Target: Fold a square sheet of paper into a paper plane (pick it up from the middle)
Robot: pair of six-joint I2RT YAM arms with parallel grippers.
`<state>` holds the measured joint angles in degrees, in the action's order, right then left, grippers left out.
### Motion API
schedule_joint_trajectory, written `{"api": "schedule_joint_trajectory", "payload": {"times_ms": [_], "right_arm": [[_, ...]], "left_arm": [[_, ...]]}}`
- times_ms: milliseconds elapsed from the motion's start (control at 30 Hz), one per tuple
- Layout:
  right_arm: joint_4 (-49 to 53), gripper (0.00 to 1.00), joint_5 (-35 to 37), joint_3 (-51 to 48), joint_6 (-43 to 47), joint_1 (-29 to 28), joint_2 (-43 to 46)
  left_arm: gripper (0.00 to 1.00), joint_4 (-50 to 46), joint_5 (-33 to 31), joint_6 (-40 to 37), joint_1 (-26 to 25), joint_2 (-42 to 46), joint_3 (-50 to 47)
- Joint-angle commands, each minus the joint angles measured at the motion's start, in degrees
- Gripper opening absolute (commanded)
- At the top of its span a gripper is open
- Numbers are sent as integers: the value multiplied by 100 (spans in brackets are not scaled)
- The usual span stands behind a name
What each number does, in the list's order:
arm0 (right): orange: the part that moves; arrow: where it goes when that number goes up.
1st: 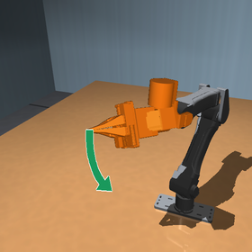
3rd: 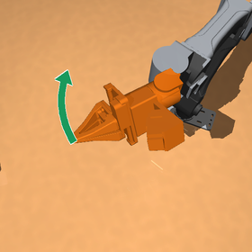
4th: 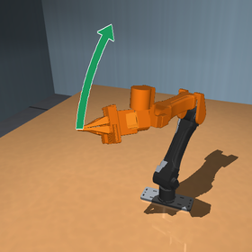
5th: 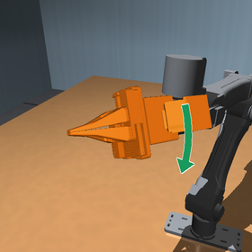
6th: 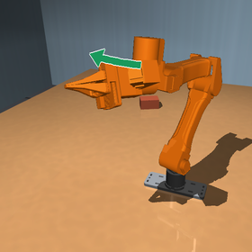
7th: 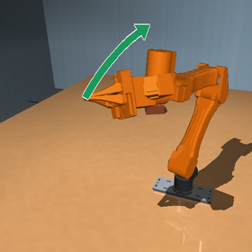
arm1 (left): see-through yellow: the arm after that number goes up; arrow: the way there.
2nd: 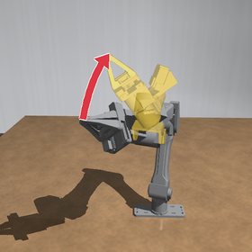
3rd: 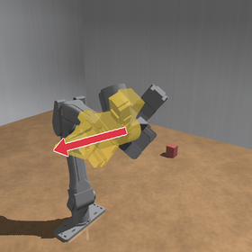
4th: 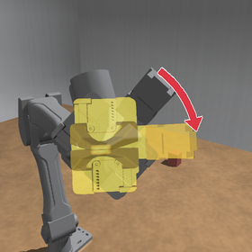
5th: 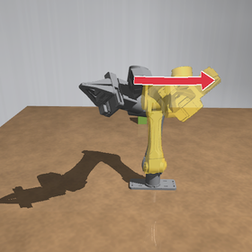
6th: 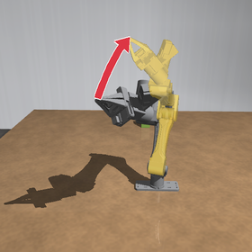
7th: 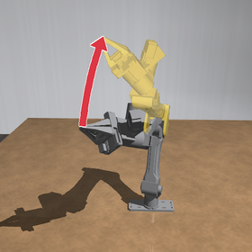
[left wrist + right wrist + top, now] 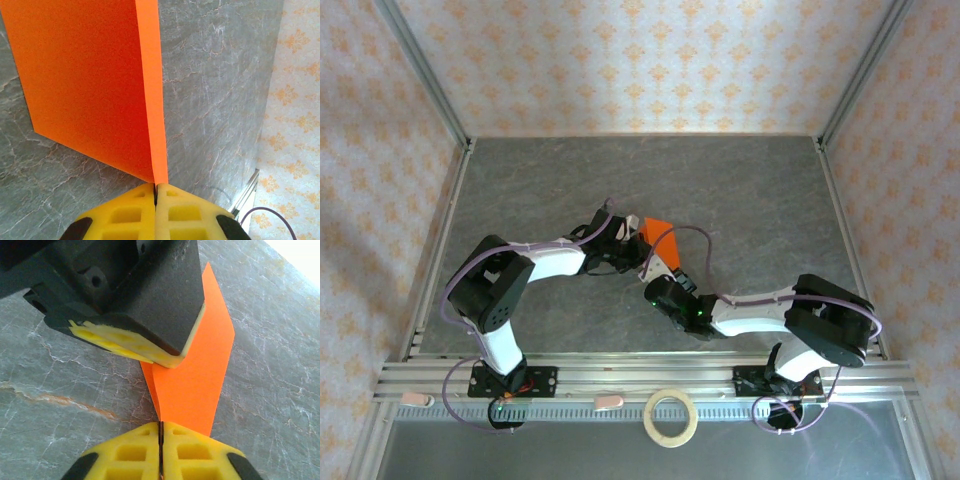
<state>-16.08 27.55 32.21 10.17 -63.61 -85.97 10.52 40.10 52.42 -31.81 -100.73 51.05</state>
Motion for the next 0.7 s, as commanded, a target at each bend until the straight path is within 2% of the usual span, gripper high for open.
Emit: {"api": "schedule_joint_trajectory", "payload": {"times_ms": [0, 100, 133, 200, 233, 300, 500, 667], "right_arm": [[-124, 6, 0, -30, -110, -30, 50], [-136, 1, -127, -39, -196, -33, 69], [-149, 1, -187, -47, -216, -37, 74], [-159, 0, -312, -56, -348, -27, 95], [-159, 0, -472, -63, -389, -15, 116], [-105, 0, -1141, -44, -610, 69, 207], [-402, 2, -3337, -64, -1871, 807, 394], [-581, 2, -4568, 31, -2430, 1343, 384]], "left_arm": [[4, -138, 43, -98, 39, 38, 187], [10, -165, -4, -104, 59, 83, 191], [16, -181, -46, -106, 60, 96, 188], [37, -217, -196, -132, 101, 209, 141], [44, -199, -298, -131, 136, 287, 87], [55, -140, -608, -63, 251, 508, -113], [62, 441, -878, 439, 789, 1129, -970], [62, 259, -982, 274, 964, 1471, -1098]]}}
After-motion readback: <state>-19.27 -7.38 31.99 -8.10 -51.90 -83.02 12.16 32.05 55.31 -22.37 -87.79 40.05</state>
